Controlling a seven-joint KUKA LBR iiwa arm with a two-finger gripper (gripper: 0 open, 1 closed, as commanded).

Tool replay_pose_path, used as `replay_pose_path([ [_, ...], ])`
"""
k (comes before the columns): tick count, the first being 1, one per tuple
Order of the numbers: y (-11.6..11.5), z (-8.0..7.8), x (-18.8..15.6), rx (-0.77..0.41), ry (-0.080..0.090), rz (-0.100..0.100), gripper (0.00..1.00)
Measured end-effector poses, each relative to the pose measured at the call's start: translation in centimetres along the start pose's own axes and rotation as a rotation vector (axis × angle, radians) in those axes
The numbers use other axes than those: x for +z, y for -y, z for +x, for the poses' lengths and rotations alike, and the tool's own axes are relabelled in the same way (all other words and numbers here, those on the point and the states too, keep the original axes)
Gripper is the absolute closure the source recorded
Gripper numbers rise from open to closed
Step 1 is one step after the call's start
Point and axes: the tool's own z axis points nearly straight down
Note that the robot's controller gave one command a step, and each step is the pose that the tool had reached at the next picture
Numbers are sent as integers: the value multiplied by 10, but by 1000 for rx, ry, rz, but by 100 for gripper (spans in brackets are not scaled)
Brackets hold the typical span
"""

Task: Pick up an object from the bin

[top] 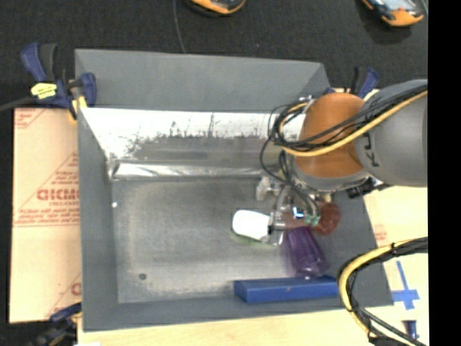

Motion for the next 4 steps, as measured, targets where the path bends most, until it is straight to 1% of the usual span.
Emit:
replay_pose_path([
  [1, -3, 11, 4, 56, 0, -1, 0],
  [2, 6, 2, 41, 253, 5, 0, 0],
  [3, -7, 14, 41, 213, 0, -1, 100],
  [4, -7, 14, 41, 213, 0, -1, 100],
])
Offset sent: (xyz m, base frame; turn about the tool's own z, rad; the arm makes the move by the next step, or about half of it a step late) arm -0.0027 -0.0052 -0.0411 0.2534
